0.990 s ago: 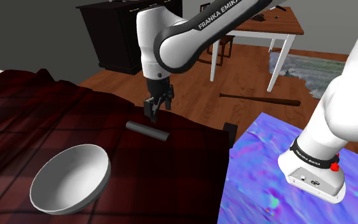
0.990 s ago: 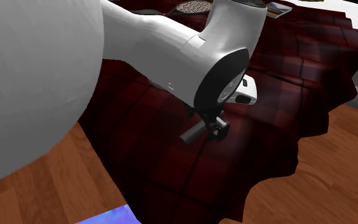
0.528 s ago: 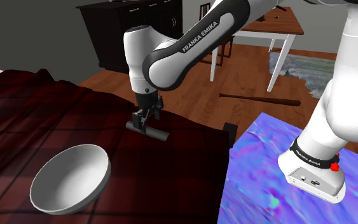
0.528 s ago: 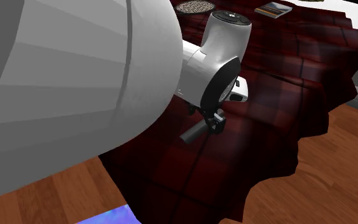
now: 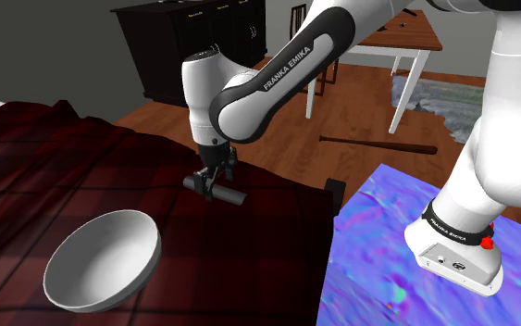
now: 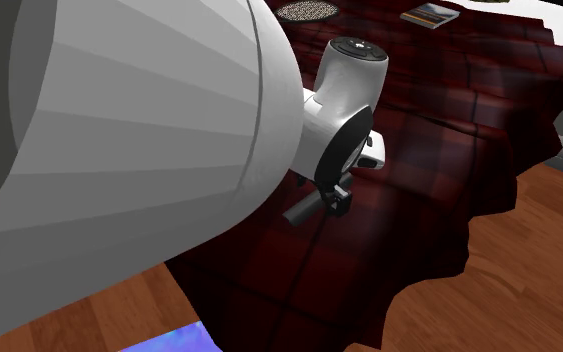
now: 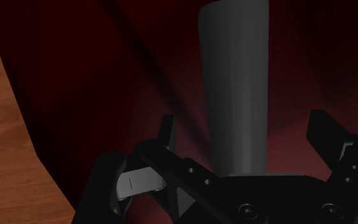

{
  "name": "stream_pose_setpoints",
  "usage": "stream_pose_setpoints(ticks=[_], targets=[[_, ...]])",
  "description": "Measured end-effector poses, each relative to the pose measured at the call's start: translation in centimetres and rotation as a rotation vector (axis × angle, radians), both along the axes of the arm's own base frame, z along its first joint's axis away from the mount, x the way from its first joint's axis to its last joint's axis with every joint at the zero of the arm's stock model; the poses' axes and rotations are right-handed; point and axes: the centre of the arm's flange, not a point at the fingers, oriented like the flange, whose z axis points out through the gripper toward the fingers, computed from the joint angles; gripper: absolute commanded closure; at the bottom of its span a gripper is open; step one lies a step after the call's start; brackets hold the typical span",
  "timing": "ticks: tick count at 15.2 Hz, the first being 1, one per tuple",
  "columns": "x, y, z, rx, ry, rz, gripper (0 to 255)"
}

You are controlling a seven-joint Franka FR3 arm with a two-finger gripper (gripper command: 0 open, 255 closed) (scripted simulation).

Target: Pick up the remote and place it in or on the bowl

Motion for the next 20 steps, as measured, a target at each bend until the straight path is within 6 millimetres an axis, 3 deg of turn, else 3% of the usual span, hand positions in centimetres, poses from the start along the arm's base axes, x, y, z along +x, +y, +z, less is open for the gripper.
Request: stream_pose_setpoints(ticks=[3, 4, 14, 20], targets=[[0.0, 0.0, 0.0, 0.0, 0.0, 0.0, 0], [0.0, 0.0, 0.0, 0.0, 0.0, 0.0, 255], [0.1, -0.1, 0.1, 0.0, -0.003, -0.002, 255], [0.0, 0.0, 2.6, 0.0, 0.0, 0.0, 255]])
